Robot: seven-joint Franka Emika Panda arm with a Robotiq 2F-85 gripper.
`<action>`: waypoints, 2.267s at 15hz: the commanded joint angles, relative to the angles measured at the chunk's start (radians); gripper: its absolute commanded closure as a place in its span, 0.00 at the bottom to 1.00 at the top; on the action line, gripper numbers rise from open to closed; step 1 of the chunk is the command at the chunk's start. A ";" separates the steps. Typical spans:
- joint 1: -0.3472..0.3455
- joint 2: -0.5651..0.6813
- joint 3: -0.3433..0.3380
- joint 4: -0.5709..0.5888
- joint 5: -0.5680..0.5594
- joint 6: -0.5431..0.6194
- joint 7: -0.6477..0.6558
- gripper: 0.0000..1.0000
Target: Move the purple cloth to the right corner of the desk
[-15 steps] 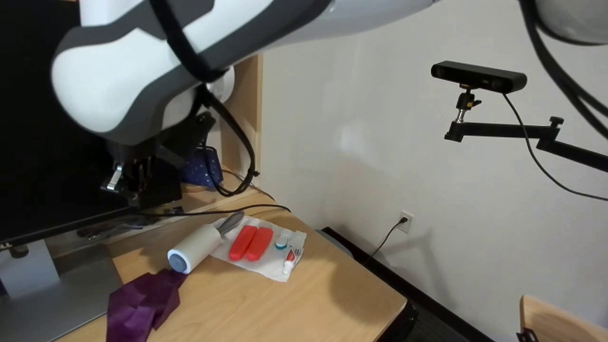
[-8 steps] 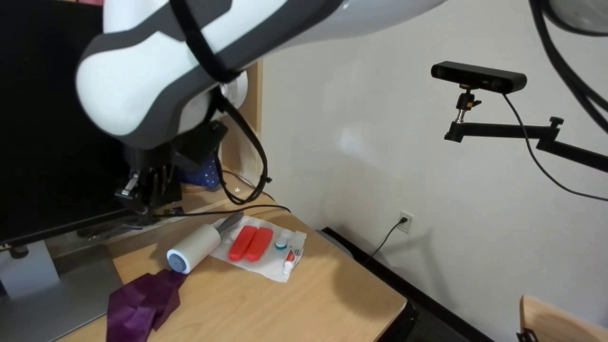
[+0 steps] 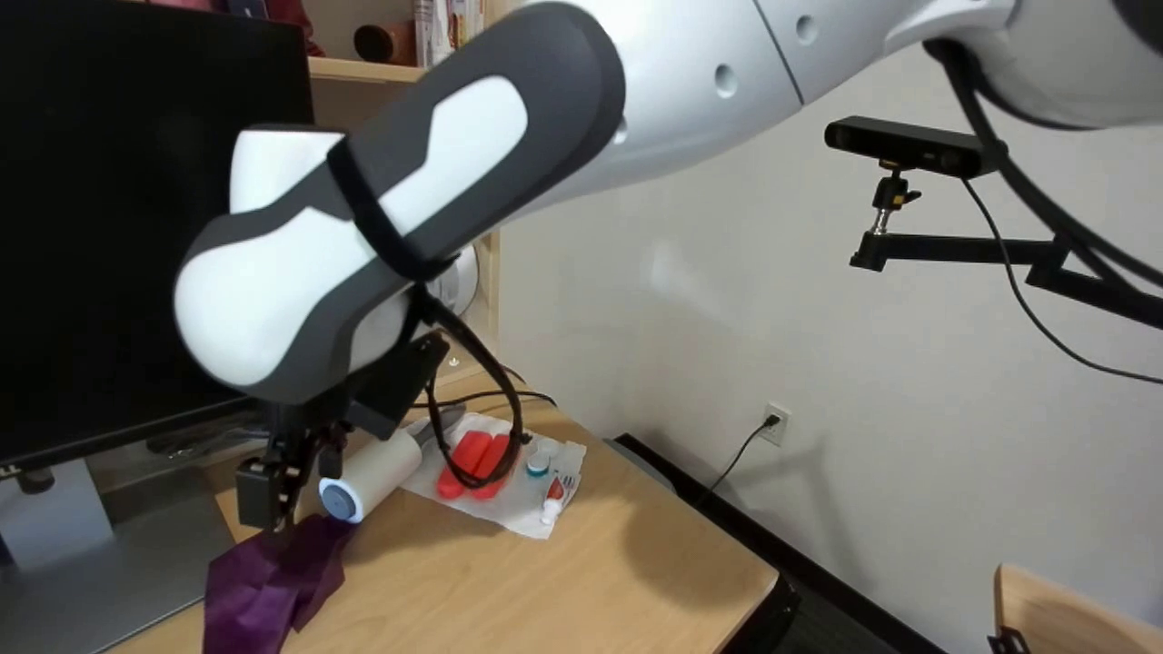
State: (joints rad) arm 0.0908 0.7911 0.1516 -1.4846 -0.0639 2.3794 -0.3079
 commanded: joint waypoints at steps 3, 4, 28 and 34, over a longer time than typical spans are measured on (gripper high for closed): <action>-0.030 0.156 0.041 0.109 0.070 0.008 -0.015 0.00; -0.033 0.182 0.044 0.129 0.076 0.014 -0.022 0.00; 0.006 0.052 0.023 -0.114 -0.032 0.284 -0.045 0.00; 0.024 0.052 0.049 -0.069 -0.021 0.203 -0.057 0.00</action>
State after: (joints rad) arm 0.1155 0.8541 0.1924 -1.5601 -0.0766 2.6341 -0.3773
